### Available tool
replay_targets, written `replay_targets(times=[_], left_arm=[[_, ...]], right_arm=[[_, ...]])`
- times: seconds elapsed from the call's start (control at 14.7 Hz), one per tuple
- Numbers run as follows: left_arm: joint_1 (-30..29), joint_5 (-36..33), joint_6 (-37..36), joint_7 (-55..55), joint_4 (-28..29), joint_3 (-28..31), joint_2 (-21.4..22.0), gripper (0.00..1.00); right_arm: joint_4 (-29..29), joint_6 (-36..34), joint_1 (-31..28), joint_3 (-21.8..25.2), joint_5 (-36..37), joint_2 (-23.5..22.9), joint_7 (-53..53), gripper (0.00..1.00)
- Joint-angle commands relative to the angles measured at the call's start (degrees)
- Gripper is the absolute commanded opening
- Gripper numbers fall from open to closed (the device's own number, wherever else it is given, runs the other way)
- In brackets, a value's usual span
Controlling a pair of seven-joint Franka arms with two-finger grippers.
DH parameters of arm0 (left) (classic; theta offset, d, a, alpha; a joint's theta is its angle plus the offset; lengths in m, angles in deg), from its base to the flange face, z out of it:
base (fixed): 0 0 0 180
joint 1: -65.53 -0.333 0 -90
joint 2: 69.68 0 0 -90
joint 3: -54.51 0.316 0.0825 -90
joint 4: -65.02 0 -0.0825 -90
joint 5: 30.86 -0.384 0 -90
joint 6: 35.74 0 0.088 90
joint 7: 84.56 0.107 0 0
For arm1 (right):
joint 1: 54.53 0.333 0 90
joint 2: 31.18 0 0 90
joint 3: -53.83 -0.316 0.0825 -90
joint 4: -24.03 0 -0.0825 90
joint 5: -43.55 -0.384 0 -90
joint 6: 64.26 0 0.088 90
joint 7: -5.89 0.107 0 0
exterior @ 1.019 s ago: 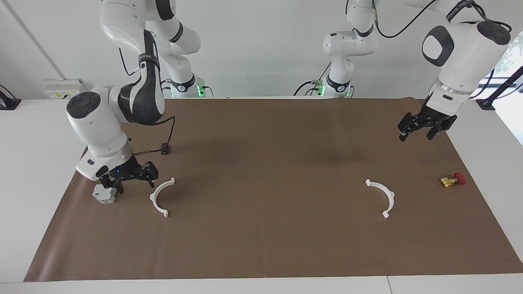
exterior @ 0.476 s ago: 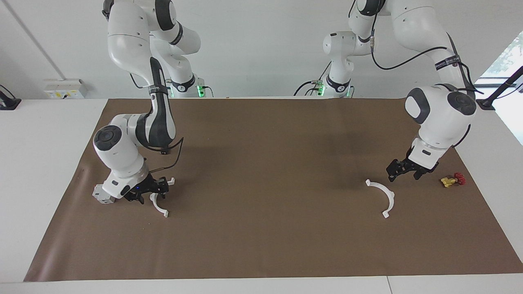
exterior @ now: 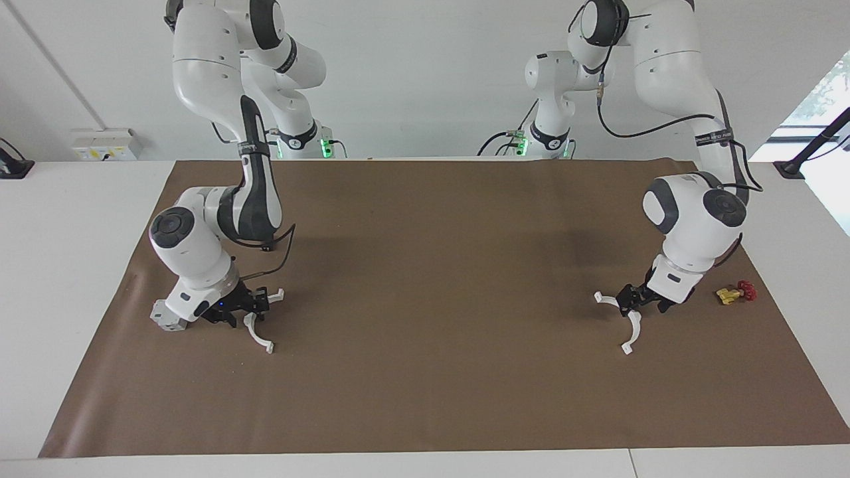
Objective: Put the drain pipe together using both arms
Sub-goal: 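Reach the left gripper and the right gripper to the white clamp halves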
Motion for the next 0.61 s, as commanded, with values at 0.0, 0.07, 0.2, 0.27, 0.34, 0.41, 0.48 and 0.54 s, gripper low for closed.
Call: replay_targets(times=[0.0,0.07,0.2,0.27,0.34,0.41,0.48,0.54], left_arm=[[0.4,-0.9,3.3,-1.2,2.6,0.2,0.5,0.94],[0.4,-0.9,3.4,-1.2,2.9,0.2,0.5,0.94],[0.4,-0.9,3.4,-1.3,3.4,0.2,0.5,0.9],[0.4,-0.9,3.5,-1.8,3.7,0.2,0.6,0.86],[0.4,-0.9,3.4,-2.7,3.8,0.2,0.6,0.73],[0.5,-0.9,3.5,-3.5,3.8,0.2,0.6,0.54],[0.5,-0.9,3.5,-4.6,3.8,0.2,0.6,0.35],[0.5,-0.9,3.5,-5.3,3.8,0.2,0.6,0.19]], right_arm=[[-3.1,2.4,-0.7,-0.7,-1.1,1.7,-1.7,0.62],[-3.9,3.5,-0.6,-0.7,-1.1,1.7,-1.6,0.59],[-4.0,3.9,-0.6,-0.7,-1.1,1.8,-1.6,0.52],[-3.9,4.0,-0.6,-0.7,-1.1,1.7,-1.6,0.48],[-3.9,4.1,-0.6,-0.7,-1.1,1.7,-1.6,0.43],[-3.7,4.1,-0.5,-0.7,-1.1,1.7,-1.5,0.39],[-3.7,4.1,-0.3,-0.7,-1.1,1.7,-1.3,0.31],[-3.5,4.1,0.0,-0.7,-1.1,1.7,-1.2,0.22]])
